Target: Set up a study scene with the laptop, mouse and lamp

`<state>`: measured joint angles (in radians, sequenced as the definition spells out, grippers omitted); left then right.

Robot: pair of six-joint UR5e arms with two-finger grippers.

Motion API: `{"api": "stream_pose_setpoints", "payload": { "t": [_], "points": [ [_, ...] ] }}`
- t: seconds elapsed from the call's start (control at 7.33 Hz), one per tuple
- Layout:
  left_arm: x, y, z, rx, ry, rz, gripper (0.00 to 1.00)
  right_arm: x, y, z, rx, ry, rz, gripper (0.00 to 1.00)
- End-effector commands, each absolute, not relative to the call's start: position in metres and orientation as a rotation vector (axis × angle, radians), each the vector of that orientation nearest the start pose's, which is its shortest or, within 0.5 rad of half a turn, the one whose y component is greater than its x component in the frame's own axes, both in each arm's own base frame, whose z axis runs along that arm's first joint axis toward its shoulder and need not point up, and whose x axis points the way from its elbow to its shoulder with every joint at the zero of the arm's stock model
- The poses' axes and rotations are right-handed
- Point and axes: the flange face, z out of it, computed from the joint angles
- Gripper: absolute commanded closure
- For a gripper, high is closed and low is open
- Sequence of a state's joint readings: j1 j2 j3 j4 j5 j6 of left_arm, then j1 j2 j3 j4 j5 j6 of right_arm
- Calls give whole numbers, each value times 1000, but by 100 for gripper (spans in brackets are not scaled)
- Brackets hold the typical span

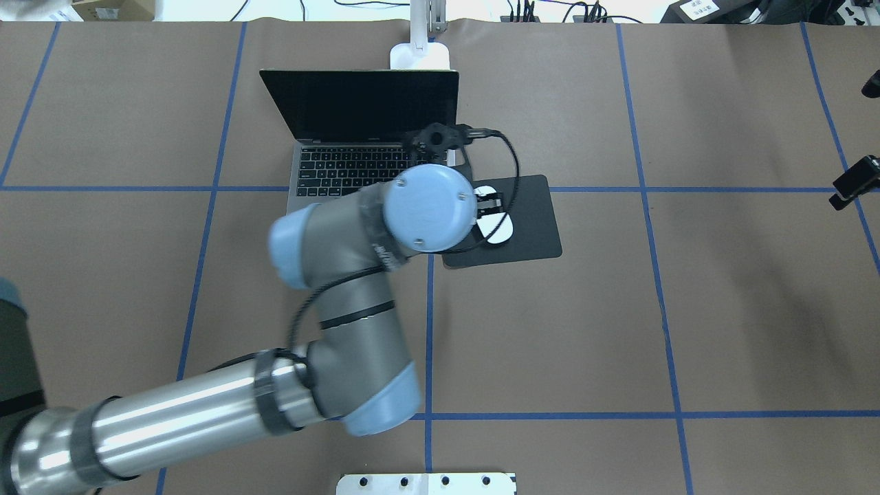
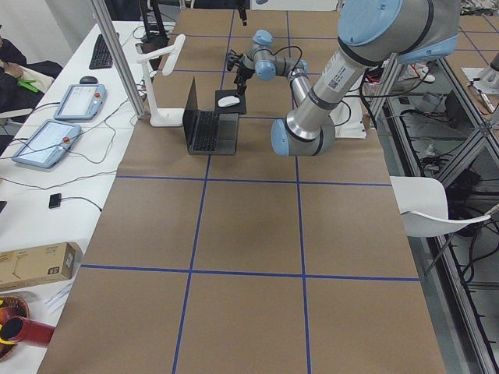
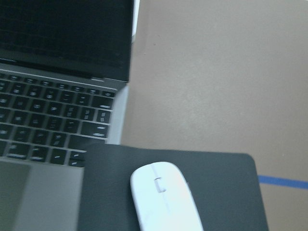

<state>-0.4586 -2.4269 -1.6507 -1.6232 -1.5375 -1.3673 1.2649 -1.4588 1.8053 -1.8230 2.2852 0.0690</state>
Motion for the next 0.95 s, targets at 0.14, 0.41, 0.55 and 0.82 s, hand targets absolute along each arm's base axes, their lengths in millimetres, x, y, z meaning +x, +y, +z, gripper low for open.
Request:
{"api": "stream_pose_setpoints", "payload": {
  "t": [0.14,0.41,0.55,0.82],
  "points": [
    [385,-414,156,223,860,-171,4,-88,-537,499,-80,-695,-34,0],
    [324,-454,216,175,793,-156,4,-62,-541,500,-66,-694,27,0],
    [277,-481,248,141,784,-115,4,-49,-543,501,-52,-671,47,0],
    [185,-529,334,114,730,-35,3,-30,-535,515,-65,-672,79,0]
  ]
}}
